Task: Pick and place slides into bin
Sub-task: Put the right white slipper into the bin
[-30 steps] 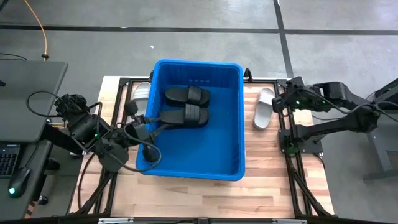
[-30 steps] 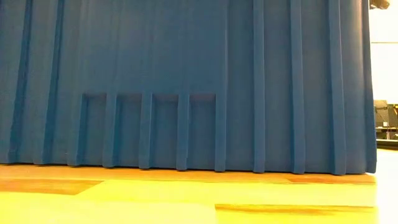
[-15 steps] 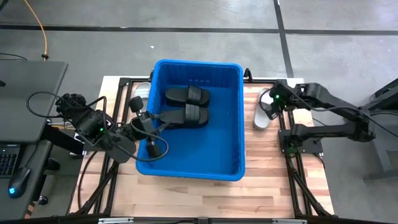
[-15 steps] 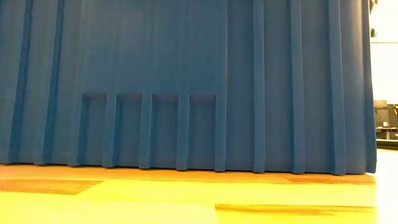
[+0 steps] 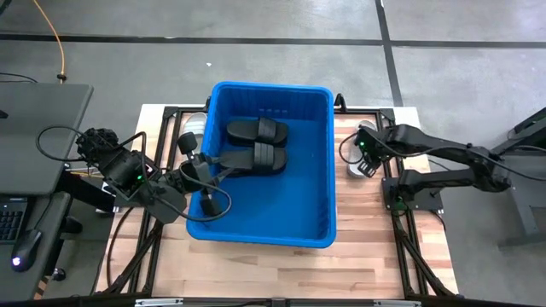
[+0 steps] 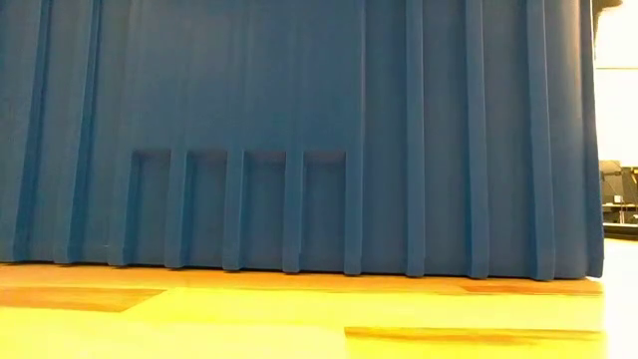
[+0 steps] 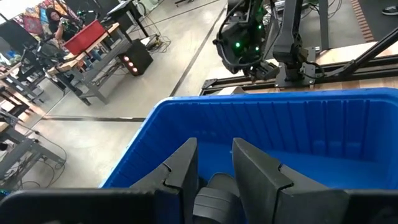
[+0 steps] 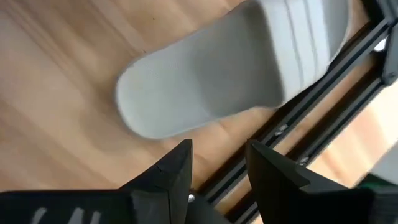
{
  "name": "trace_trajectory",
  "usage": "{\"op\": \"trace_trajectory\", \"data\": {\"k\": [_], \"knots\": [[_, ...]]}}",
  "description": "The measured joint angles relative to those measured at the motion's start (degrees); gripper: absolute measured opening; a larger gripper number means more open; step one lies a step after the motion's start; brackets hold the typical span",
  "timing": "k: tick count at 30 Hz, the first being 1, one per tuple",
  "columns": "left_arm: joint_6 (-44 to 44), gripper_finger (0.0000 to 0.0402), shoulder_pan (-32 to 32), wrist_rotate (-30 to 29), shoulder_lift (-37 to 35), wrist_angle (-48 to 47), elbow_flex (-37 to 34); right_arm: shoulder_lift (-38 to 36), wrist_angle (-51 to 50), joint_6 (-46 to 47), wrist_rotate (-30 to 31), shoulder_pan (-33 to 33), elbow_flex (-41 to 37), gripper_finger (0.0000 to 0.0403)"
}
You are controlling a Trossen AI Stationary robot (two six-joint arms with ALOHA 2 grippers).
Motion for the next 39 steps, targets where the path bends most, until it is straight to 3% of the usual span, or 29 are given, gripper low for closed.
{"op": "trace_trajectory", "data": {"k": [4, 8, 14, 39], "knots": [[0.00, 0.0092, -0.02, 0.20, 0.00, 0.00, 0.00, 2.18, 1.07, -0.75, 1.85, 0.05, 0.01, 0.0138], [0.00, 0.0092, -0.02, 0.72, 0.00, 0.00, 0.00, 4.44, 1.71, 2.13, -1.26, 0.05, 0.25, 0.0139], [0.00, 0.0092, -0.02, 0.68, -0.02, 0.02, 0.01, 8.52, 7.67, -1.15, -2.42, 1.07, 0.38, 0.0141], [0.46, 0.0092, -0.02, 2.43, -0.02, 6.14, 0.00, 18.71, 8.38, -0.08, 4.29, -10.27, 0.38, 0.0189]]}}
